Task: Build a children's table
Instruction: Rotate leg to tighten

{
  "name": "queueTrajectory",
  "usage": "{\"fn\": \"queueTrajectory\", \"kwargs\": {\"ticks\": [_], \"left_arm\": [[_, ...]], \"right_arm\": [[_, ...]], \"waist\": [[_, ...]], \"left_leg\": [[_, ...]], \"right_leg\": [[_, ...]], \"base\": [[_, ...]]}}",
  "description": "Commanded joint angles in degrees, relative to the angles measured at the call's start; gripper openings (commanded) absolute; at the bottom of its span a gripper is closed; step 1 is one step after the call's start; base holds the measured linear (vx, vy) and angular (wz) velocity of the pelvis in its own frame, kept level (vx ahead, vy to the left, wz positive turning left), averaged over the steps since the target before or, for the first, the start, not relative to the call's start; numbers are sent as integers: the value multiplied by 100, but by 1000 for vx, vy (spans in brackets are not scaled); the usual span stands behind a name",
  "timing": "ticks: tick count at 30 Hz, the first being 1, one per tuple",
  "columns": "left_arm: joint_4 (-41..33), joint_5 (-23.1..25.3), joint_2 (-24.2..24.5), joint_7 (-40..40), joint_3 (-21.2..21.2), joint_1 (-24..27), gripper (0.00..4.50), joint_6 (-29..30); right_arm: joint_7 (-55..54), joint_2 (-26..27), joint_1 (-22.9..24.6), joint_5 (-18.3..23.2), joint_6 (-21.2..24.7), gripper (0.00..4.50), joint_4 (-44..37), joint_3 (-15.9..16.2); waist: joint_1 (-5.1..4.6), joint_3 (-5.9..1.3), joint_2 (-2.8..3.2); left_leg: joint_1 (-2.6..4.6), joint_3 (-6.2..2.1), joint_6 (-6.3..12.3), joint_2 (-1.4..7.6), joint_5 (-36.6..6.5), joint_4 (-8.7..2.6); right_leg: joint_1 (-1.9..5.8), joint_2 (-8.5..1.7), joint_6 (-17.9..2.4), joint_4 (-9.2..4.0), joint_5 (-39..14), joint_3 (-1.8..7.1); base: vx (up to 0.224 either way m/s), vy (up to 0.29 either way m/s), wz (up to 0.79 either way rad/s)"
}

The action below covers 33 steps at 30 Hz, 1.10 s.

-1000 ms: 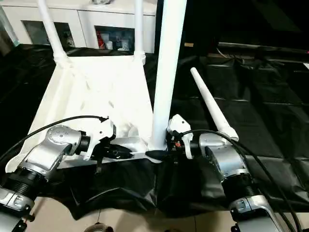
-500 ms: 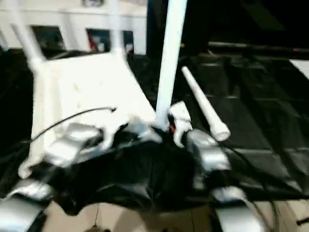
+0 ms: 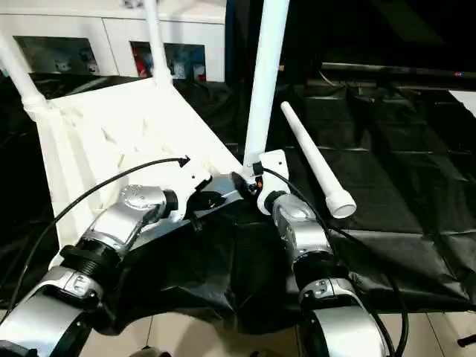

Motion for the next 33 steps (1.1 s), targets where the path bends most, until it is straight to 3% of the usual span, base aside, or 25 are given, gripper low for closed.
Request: {"fn": "queueTrajectory", "kwargs": {"ticks": [1,6,12,18,33], "left_arm": [[-312,-296,-118,-332,-71,-17,0,-456],[-553,-456,205,-1039,-126,144,0,-585],[-844,-598,509,-1785,-242,317,0,-527],[-1115,-740,789,-2457,-348,499,0,-432],[-1362,-800,1021,-2838,-435,635,0,-208]], "right_arm": [[630,117,32,30,-35,393,-159,432],[1493,-405,120,-65,-130,439,-410,649],[2582,-980,279,-113,-204,439,-801,921],[3611,-1408,453,133,-14,439,-1247,1105],[4220,-1553,749,282,175,313,-1779,1312]], "waist": [[30,-407,-21],[46,-401,-18],[117,-402,17],[211,-398,-1],[230,-391,-17]], "left_leg": [[45,-105,240,155,-1544,-383],[59,-101,231,176,-1581,-381],[69,-89,239,202,-1542,-379],[93,-74,237,214,-1561,-381],[81,-85,198,201,-1560,-378]], "right_leg": [[290,-346,-1039,-447,-1811,283],[289,-351,-1118,-436,-1804,295],[290,-338,-1169,-408,-1647,300],[268,-327,-1198,-405,-1661,299],[261,-343,-1051,-433,-2003,299]], "base": [[0,0,0],[0,0,0],[0,0,0],[0,0,0],[0,0,0]]}}
